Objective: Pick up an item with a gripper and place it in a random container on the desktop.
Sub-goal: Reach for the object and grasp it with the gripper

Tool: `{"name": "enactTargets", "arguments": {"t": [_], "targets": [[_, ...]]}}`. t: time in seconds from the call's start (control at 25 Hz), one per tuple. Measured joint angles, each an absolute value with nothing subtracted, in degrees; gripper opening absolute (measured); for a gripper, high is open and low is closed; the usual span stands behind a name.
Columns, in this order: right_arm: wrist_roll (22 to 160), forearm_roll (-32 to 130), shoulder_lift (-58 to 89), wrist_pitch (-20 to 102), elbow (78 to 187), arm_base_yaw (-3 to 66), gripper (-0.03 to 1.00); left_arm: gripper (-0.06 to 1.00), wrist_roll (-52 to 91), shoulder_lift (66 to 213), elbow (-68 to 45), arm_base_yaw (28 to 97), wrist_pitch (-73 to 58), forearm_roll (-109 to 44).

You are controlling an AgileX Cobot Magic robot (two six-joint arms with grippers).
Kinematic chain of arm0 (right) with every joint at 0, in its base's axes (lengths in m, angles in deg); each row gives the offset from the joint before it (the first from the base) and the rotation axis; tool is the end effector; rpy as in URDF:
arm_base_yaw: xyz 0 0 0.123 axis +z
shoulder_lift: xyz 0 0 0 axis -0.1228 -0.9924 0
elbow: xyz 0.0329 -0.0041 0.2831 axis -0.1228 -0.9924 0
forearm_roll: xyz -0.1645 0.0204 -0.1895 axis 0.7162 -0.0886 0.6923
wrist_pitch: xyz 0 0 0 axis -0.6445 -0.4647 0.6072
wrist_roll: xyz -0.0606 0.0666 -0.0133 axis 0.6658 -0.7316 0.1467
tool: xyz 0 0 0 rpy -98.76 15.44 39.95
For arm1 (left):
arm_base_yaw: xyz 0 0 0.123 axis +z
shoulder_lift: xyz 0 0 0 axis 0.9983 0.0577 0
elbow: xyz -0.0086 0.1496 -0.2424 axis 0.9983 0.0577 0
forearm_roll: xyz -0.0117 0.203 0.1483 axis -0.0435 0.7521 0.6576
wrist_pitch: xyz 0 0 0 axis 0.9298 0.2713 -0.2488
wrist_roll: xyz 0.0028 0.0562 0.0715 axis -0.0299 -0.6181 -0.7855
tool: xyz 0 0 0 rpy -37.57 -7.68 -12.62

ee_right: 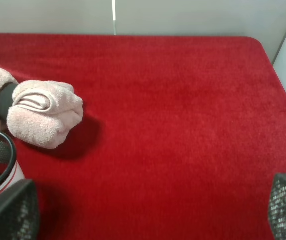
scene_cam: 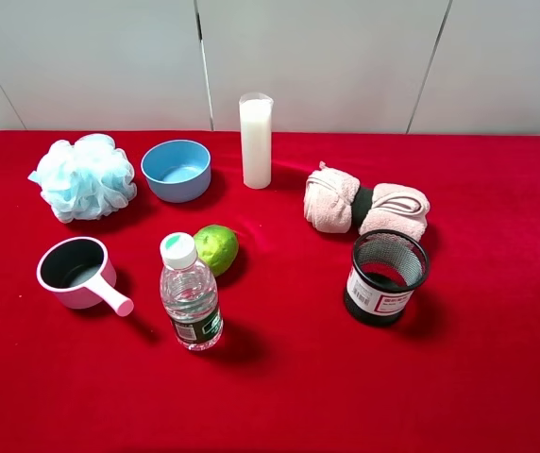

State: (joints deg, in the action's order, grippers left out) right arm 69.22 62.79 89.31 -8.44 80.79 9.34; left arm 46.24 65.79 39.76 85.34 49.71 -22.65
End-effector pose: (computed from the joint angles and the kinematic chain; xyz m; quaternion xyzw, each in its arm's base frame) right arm -0.0039 -0.0076 0.2803 -0.0266 0.8397 -0.0441 0.5406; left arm -0.0049 -0.0044 0.2740 0.0678 0.8533 -0.0012 0.5171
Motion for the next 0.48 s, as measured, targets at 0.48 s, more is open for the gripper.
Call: {"name": "enactTargets", "arguments": {"t": [0.48], "targets": [[70.0, 62.6, 65.0, -8.4, 94.1, 9.3, 0.69, 0.99, 46.2, 65.8, 39.8, 85.3, 49.7, -22.6]]}}
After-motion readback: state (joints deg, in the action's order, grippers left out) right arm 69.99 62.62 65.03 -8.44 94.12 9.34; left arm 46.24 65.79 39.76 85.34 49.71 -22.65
